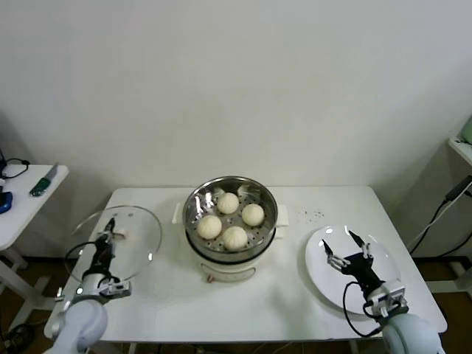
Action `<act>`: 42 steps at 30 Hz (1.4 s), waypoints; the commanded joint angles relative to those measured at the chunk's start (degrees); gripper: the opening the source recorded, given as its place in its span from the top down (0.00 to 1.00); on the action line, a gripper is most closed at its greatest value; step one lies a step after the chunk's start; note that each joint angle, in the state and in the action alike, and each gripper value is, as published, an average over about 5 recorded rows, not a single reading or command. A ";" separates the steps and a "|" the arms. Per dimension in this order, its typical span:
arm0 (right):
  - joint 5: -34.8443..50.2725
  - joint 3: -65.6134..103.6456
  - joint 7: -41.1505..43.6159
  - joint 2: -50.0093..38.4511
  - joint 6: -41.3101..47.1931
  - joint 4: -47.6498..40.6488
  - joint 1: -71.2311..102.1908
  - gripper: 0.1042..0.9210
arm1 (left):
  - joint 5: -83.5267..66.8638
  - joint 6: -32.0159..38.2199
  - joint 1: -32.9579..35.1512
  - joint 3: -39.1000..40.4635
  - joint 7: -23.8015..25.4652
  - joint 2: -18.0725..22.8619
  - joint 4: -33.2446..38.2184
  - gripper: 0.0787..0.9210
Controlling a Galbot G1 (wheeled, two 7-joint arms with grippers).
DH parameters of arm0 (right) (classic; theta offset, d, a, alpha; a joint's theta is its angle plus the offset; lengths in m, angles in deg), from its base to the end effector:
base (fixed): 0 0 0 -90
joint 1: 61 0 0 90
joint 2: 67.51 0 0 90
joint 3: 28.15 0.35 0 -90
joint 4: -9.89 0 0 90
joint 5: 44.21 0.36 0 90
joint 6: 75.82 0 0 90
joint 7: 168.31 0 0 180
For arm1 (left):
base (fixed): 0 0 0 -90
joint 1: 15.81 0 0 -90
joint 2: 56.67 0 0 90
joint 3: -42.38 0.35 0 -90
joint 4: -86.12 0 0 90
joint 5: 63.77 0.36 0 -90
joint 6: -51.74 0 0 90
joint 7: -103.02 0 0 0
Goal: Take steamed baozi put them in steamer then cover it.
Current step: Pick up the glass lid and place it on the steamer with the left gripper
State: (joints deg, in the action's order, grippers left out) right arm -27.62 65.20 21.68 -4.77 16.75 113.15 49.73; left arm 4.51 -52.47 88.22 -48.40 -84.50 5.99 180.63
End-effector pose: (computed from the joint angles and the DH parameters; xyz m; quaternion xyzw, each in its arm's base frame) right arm 0.2463 -0.1407 -0.3374 0.1173 -0.9853 0.0843 0.0918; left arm 0.2794 0.1521 -0.3621 0.0645 -0.6562 -0.7474 0.0814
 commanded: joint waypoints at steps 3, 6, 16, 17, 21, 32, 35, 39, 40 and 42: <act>0.03 -1.19 -0.34 -2.72 0.10 -1.83 -2.44 0.12 | -3.89 -24.68 8.21 0.62 3.58 -9.06 21.97 0.92; 0.12 -1.73 -0.30 -2.65 -0.14 -2.61 -3.37 0.12 | -6.49 -27.00 8.38 0.47 4.34 -11.26 25.35 0.92; -0.68 -4.85 -0.54 -1.15 -0.70 -5.44 -7.09 0.12 | -9.11 -30.79 2.60 8.15 7.93 -19.15 32.56 0.92; -0.80 -5.12 -0.57 -0.95 -0.73 -5.68 -7.37 0.12 | -8.86 -30.79 1.59 9.57 8.52 -19.12 32.33 0.92; -1.24 -6.04 -0.63 -0.34 -0.74 -6.53 -8.37 0.12 | -5.16 -30.79 -3.76 16.43 11.07 -15.68 30.60 0.92; -3.55 -7.83 -1.68 1.12 -0.38 -8.08 -10.21 0.12 | 4.90 -30.79 -21.57 31.81 21.17 -1.62 24.52 0.92; -4.18 -7.49 -1.75 1.32 -0.43 -8.44 -10.06 0.12 | 5.96 -30.79 -23.65 34.29 21.92 0.64 22.69 0.92; -4.52 -6.52 -1.81 1.32 -0.49 -8.42 -9.54 0.12 | 7.51 -30.79 -25.60 37.21 22.90 3.12 19.48 0.92; -4.59 -6.20 -1.81 1.30 -0.51 -8.38 -9.40 0.12 | 8.00 -30.79 -25.94 37.80 23.15 3.89 18.51 0.92; -4.71 -5.43 -1.77 1.25 -0.58 -8.27 -9.02 0.12 | 9.10 -30.79 -26.43 38.59 23.59 5.40 16.64 0.92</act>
State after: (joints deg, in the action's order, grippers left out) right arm -31.46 58.93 20.01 -3.82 16.24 105.33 40.85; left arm 8.42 -80.48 70.32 -19.49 -65.23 3.39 203.47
